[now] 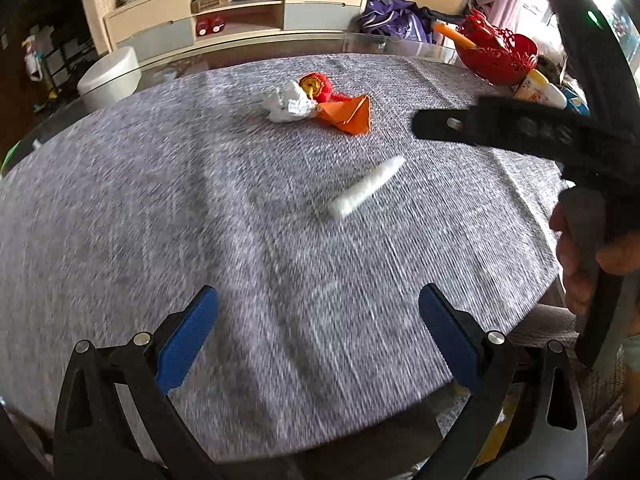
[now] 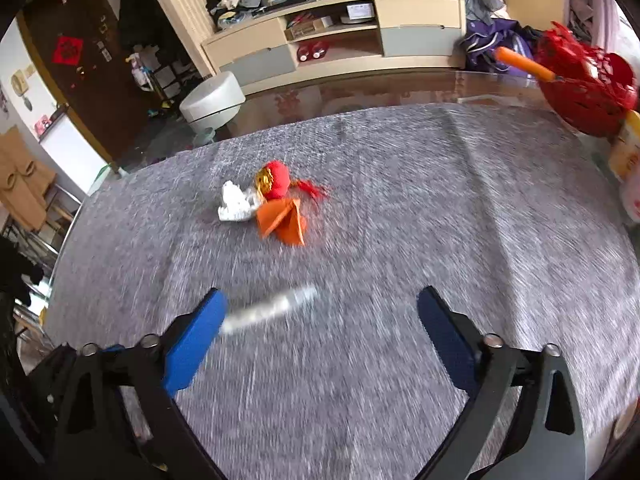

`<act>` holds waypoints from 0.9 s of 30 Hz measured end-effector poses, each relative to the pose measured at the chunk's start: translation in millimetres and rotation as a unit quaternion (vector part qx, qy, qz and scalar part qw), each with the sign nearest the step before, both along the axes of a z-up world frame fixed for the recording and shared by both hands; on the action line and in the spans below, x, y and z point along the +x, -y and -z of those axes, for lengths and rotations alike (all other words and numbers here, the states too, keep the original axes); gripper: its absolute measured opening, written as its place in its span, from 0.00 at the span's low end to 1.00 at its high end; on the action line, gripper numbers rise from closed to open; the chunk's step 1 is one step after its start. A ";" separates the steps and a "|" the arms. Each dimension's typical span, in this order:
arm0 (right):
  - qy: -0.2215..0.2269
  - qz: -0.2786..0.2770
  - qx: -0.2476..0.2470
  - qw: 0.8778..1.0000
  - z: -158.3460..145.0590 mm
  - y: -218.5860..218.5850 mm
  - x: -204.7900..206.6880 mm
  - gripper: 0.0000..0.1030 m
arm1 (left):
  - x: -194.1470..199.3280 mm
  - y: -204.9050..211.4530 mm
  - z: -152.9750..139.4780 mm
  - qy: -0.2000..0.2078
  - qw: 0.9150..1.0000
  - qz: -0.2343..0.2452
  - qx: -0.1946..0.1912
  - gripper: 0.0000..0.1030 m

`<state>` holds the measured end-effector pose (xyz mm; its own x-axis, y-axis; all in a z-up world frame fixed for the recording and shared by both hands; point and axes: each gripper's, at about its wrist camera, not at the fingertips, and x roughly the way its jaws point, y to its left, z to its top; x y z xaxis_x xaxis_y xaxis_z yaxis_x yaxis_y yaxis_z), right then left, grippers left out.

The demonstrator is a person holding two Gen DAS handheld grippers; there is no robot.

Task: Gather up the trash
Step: 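Grasp the white stick with the left tool while the right tool grasps the orange paper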

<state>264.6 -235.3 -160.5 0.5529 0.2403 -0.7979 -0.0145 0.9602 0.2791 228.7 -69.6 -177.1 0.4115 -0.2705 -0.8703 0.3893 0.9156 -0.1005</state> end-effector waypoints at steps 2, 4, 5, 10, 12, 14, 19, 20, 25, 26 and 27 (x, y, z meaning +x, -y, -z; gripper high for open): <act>0.004 -0.006 -0.001 1.000 1.7 -4.4 12.9 0.78 | 10.9 3.2 3.6 0.004 1.000 0.005 0.000 0.91; 0.006 -0.015 0.000 1.000 3.7 -9.0 24.9 0.68 | 21.6 7.2 6.6 0.008 1.000 0.009 0.002 0.90; 0.005 -0.018 0.001 1.000 4.7 -11.8 30.6 0.66 | 27.1 9.7 8.1 0.010 1.000 0.013 0.003 0.86; -0.004 -0.027 0.003 1.000 12.8 -15.6 53.6 0.48 | 45.5 22.3 14.9 0.009 0.999 0.040 -0.009 0.76; -0.014 -0.026 0.009 1.000 19.3 -14.7 59.2 0.41 | 50.3 28.9 19.8 0.006 0.999 0.050 -0.009 0.73; -0.025 -0.028 0.019 0.999 26.9 -13.8 64.7 0.36 | 54.6 33.5 24.3 0.001 0.998 0.057 -0.008 0.66; -0.032 -0.038 0.037 0.998 36.9 -14.5 70.2 0.23 | 58.9 39.0 26.8 0.019 0.998 0.068 -0.005 0.48; -0.031 -0.042 0.040 0.998 37.1 -15.3 70.1 0.21 | 60.3 40.0 26.6 0.021 0.998 0.067 -0.004 0.42; -0.020 -0.054 0.019 0.998 32.7 -20.7 62.5 0.12 | 59.8 36.0 26.8 0.013 0.997 0.075 -0.012 0.16; -0.019 -0.054 0.015 0.998 31.6 -21.3 61.0 0.12 | 58.5 32.9 26.9 0.010 0.997 0.074 -0.014 0.14; -0.015 -0.054 0.010 0.998 29.4 -20.8 58.6 0.11 | 57.5 31.2 27.0 0.009 0.997 0.074 -0.016 0.13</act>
